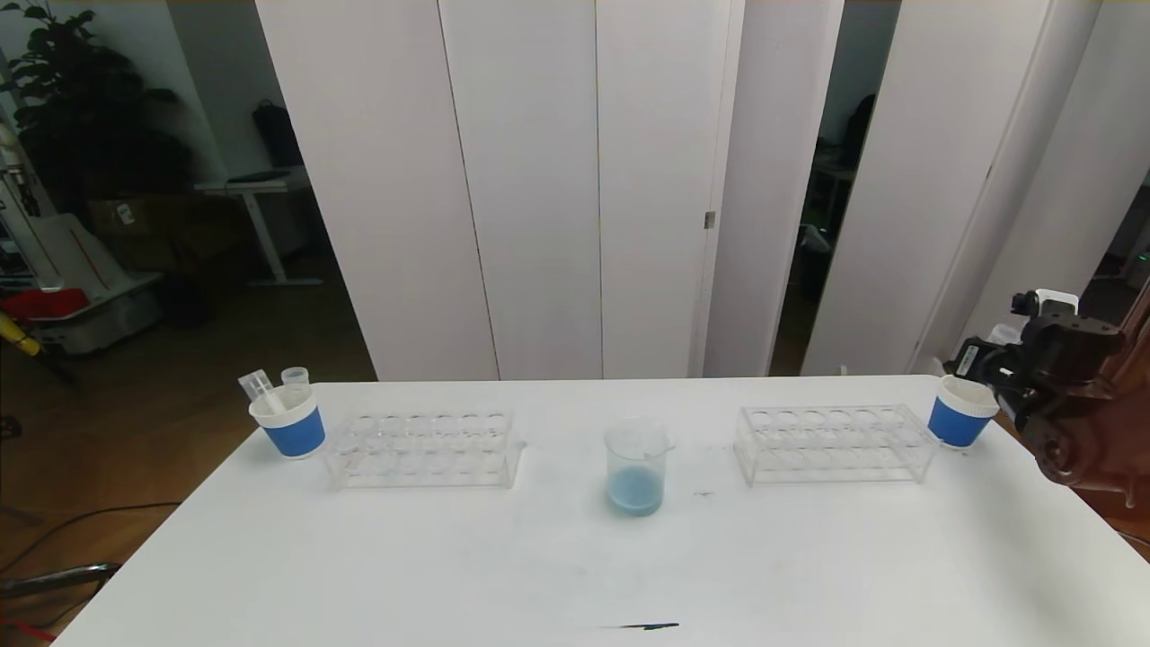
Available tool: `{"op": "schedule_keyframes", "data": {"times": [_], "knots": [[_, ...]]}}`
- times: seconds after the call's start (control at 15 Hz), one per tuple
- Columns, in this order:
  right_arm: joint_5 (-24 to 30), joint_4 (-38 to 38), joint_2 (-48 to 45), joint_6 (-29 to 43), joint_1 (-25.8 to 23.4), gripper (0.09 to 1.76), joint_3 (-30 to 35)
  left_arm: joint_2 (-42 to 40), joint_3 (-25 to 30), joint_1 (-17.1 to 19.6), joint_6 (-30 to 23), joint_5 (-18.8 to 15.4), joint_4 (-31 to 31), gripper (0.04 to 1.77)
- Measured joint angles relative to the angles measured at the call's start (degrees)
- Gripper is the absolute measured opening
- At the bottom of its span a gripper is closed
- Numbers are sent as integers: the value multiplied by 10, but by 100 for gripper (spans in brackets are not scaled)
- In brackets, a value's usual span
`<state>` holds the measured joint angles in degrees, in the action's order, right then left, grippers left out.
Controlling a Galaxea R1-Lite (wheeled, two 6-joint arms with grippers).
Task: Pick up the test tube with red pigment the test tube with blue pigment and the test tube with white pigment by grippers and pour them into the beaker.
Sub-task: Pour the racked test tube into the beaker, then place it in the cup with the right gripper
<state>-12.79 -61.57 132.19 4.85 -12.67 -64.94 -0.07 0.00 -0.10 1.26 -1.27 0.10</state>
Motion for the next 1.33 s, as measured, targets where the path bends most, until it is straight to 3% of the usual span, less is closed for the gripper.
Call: {"op": "schedule_keyframes", "data": {"times": [1.33], "knots": [[16, -29, 43, -24, 9, 57, -3, 0, 0, 0, 0, 0, 0, 175]]}}
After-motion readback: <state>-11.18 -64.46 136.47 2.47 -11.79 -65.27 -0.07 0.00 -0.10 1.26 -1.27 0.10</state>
